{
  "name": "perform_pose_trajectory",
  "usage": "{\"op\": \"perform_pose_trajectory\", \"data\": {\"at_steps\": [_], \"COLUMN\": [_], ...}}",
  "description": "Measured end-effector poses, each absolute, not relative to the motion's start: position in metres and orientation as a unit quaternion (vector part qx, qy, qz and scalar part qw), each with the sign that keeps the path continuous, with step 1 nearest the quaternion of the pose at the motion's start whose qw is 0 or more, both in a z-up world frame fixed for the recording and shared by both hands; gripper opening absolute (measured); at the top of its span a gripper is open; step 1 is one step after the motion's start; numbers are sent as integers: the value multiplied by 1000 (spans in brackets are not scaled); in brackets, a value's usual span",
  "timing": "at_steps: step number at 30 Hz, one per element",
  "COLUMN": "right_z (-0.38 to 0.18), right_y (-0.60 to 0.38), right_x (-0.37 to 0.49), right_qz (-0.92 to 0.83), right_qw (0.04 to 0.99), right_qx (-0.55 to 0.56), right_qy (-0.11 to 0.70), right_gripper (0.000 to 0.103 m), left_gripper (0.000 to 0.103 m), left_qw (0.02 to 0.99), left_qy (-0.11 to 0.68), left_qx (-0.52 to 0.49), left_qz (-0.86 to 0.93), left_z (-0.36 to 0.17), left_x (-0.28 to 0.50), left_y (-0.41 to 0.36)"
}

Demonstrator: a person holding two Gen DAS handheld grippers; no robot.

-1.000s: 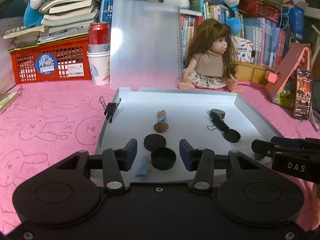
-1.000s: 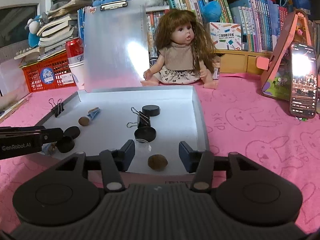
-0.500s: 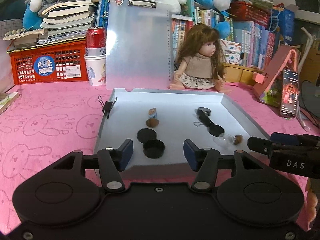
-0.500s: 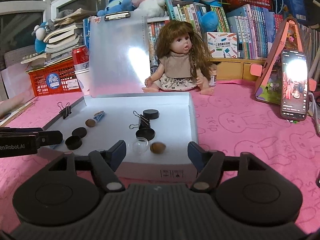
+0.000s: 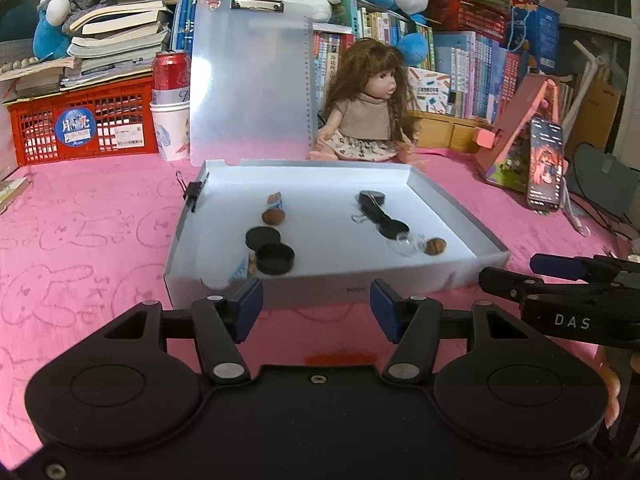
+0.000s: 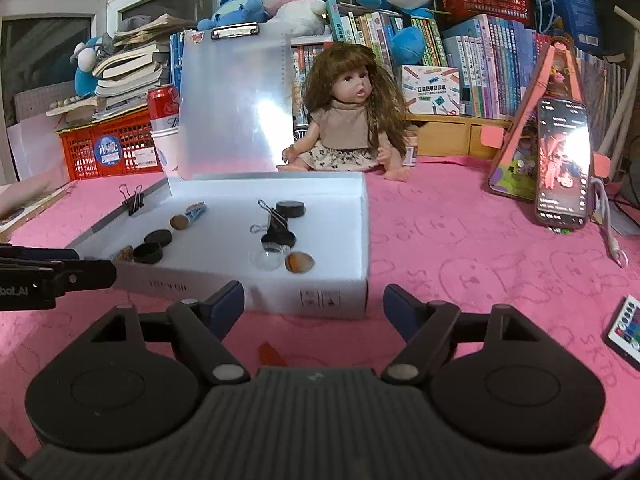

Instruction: Organize rigid objects

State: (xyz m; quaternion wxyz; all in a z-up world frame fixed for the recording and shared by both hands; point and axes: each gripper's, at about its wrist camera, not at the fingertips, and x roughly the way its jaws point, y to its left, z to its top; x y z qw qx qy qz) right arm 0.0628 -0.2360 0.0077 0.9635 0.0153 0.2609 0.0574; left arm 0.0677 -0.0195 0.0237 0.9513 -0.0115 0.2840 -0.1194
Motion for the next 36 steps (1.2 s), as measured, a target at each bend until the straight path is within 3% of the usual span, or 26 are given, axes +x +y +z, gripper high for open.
{"op": "perform_pose_trajectory", "data": {"at_steps": [23,28,30,31,34,36], "right_z": [-23,-21,-20,-20,-21,-21], "right_y": [-228,-221,-220,-219,-220,-219], "right_x": [22,24,28,29,33,35], "right_qz": [48,71,75,76,79,78], "right_qw": [965,964,964,963,962,962], "right_qx": [33,26,17,16,20,14], "right_qy": [255,254,255,256,260,260], "right_gripper": [87,77,67,57,44,30], "left_gripper": [55,48,43,42,41,41], "left_qw": [947,949,950,950,951,951], "left_qy": [301,295,294,292,291,289], "left_qx": [-21,-17,-17,-16,-14,-7], "left_qz": [-114,-112,-108,-107,-107,-107], "left_z": [-11,-13,-14,-14,-14,-14], "left_x": [33,37,39,39,40,39], "left_y": [-35,-39,-40,-40,-40,-41]}}
